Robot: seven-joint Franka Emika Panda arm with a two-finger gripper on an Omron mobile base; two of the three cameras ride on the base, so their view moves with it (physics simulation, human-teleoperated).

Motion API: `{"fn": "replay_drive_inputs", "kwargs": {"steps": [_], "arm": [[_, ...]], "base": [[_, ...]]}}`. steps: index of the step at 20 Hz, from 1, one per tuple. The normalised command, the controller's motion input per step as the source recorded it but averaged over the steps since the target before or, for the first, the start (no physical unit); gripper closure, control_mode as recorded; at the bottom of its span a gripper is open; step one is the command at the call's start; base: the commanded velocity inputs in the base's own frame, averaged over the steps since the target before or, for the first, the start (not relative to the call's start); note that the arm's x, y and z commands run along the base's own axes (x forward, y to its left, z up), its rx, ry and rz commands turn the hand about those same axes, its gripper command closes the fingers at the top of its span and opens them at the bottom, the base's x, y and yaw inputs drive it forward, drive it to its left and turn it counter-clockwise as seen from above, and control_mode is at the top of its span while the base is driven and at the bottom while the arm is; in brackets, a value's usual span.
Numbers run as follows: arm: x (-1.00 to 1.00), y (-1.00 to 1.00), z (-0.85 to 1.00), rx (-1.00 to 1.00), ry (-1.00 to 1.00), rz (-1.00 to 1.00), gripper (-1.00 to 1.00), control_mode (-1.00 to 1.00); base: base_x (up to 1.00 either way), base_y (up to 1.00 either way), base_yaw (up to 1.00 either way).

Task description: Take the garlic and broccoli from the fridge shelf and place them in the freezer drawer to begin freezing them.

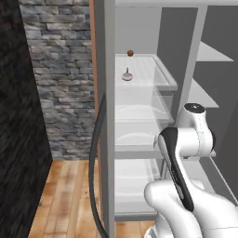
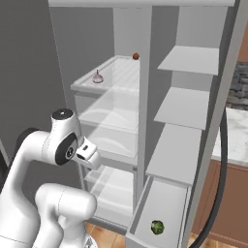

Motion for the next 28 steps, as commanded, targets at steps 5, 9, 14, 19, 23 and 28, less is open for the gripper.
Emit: {"fn": "replay_drive_inputs", "kwargs": {"steps": [5,9,14,19,23,28], "arm": [[0.6,0.0,0.87,0.0,-0.22,0.09,-1.0,-1.0],[0.31,0.02,0.87,-0.05,-0.35,0.06,-1.0,-1.0],[0.02,0.19,0.85,-0.12,-0.4,0.05,-1.0,-1.0],[0.08,0.12,0.76,-0.06,-0.19,0.04,-1.0,-1.0],[0.24,0.0,0.48,-0.01,-0.01,0.03,-1.0,-1.0],[0.49,0.1,0.08,0.0,0.0,0.05,-1.0,-1.0]], "base": [[0.0,0.0,0.0],[0.0,0.0,0.0],[0.0,0.0,0.0],[0.0,0.0,0.0],[0.0,0.0,0.0],[0.0,0.0,0.0]]}}
